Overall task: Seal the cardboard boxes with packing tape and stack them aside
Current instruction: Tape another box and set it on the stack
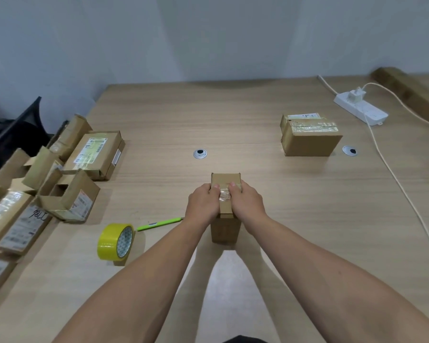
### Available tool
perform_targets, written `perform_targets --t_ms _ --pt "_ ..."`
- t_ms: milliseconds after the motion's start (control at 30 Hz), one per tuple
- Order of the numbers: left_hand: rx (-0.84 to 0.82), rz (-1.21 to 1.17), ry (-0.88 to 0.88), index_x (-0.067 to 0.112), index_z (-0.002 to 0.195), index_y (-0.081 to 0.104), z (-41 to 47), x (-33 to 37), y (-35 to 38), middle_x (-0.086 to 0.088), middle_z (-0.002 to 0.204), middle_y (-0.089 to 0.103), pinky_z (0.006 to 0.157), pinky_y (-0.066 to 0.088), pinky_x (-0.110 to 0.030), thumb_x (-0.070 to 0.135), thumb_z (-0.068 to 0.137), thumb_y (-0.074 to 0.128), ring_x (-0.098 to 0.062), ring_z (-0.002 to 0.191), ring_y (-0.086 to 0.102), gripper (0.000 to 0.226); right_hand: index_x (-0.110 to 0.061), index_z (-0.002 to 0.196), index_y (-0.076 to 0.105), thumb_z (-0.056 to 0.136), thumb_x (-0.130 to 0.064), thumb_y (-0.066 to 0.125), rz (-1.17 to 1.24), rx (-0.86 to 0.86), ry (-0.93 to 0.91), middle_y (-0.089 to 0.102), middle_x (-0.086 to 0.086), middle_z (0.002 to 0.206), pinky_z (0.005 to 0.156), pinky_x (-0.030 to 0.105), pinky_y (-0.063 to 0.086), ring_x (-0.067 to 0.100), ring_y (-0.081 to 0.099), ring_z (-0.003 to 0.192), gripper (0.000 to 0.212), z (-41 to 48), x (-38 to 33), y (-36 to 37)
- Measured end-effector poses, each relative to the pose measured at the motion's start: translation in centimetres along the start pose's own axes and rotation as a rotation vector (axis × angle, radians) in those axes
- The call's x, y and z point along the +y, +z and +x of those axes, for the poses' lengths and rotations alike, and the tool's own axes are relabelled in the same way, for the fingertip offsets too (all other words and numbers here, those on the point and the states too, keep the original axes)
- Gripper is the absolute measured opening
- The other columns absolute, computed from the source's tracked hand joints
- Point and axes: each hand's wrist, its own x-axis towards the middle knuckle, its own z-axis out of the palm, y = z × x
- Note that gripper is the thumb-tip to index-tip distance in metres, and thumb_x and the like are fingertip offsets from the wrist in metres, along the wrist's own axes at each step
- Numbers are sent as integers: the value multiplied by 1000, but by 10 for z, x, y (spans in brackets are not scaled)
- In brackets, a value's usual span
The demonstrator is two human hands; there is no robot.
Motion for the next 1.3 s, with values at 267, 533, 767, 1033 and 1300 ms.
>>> perform_targets --t_ms 267,533,767,1033,1300 --pt "10 -82 -41 13 66 54 3 -4 -4 -5 75 62 66 36 -33 27 102 42 -27 80 53 40 -9 111 64 108 -31 29 -29 30 2 66 11 109 90 37 43 32 56 109 41 0 -1 -1" --pt "-3 -44 -74 16 108 67 9 -2 -1 -5 105 68 88 53 -37 50 95 53 -24 98 63 39 -18 112 64 101 -46 47 -31 70 28 68 4 113 80 30 35 29 54 114 35 1 -1 9" --pt "-9 -12 -37 8 109 62 7 -1 -1 -8 106 63 64 40 -31 35 103 43 -24 90 56 34 -16 117 65 105 -36 43 -16 74 8 68 7 117 79 28 34 28 56 111 33 0 -1 10" --pt "-34 -105 -66 9 88 61 6 -4 -5 -8 95 65 66 37 -33 28 102 41 -24 87 56 31 -14 116 68 107 -31 34 42 34 41 67 9 115 93 36 44 29 56 112 39 -1 -1 2" --pt "-83 -194 -103 20 87 72 2 -12 -4 -1 90 73 82 51 -39 54 84 37 -25 89 64 49 -24 139 57 93 -64 33 141 -53 106 61 2 137 110 44 42 25 53 128 65 -3 5 0"
